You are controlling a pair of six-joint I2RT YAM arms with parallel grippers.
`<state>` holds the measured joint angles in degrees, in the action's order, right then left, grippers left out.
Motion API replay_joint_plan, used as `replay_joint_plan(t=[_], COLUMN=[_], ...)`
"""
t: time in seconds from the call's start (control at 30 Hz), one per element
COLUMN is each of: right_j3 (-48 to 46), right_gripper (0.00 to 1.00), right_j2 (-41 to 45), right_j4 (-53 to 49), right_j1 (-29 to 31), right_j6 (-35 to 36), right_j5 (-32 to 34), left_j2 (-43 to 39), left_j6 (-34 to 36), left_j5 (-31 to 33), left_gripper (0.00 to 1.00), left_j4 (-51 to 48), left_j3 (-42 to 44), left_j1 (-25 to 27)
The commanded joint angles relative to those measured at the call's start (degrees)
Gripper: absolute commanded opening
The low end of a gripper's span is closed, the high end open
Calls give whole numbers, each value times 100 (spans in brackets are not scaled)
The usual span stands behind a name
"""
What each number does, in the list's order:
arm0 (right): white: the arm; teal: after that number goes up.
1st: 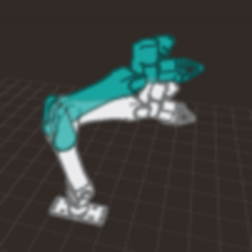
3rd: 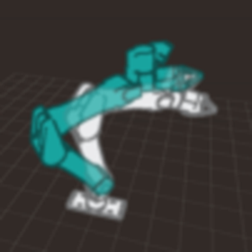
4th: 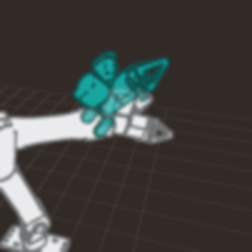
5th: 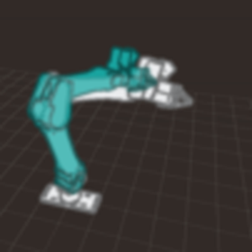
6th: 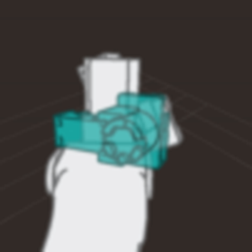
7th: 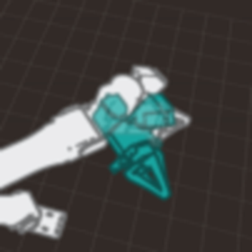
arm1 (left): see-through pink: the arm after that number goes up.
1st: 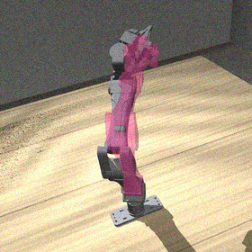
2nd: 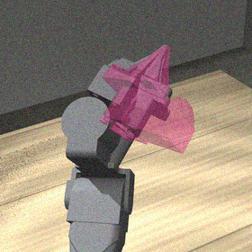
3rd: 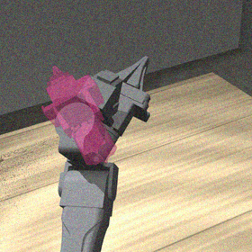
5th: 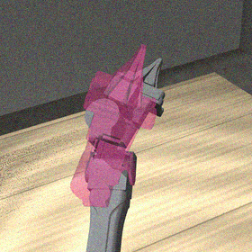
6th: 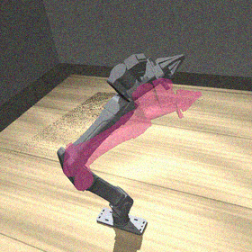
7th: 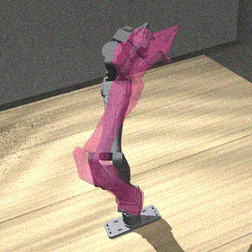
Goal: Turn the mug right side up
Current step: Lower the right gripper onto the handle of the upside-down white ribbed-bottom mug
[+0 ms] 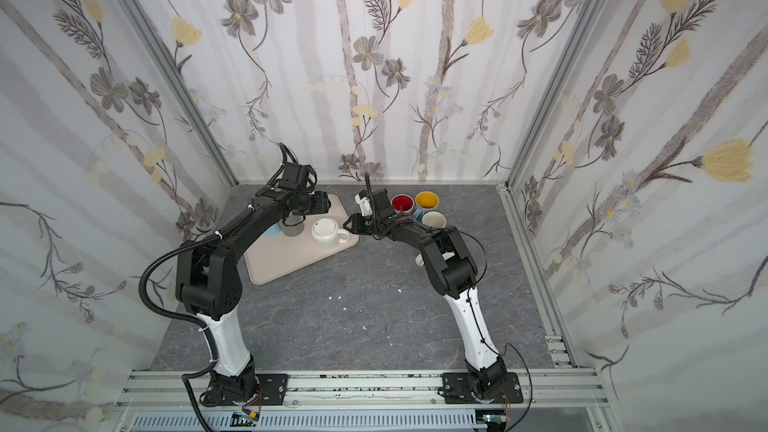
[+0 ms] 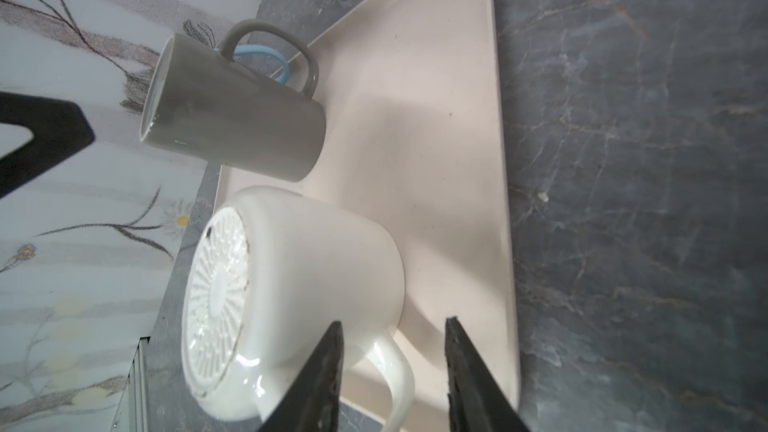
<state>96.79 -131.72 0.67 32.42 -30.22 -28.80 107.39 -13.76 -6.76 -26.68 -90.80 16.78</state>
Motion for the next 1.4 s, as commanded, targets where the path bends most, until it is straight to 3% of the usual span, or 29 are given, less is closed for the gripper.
replay_joint_plan(t=[0.0,0.27,0.5,0.8,1.17,1.37], right_j3=[-230,-538,-445,471,1433,1762], right_gripper=[40,39,42,49,49,36], right_j2=[244,772,1272,651,-161,-344], right_j4=[151,-75,-927,-2019,-2594,-2634], right_j1=[77,410,666,1046,1212,1290], right_j6=[-31,306,1354,2259,2620,2905], right_j5=[-42,329,1569,2617,3052,3163], left_j2=[-423,-1602,-2653,-3718,-4321,-4459], left_j6=[-289,-545,-944,-1502,-1587,-1570], left_j5=[127,292,433,306,177,141], left_gripper=[60,60,62,64,64,65], left_j4=[588,1226,1782,2317,2326,2273], left_j3=[511,2027,3519,4890,5500,5663], left_j1=[-1,1,-28,-173,-316,-352])
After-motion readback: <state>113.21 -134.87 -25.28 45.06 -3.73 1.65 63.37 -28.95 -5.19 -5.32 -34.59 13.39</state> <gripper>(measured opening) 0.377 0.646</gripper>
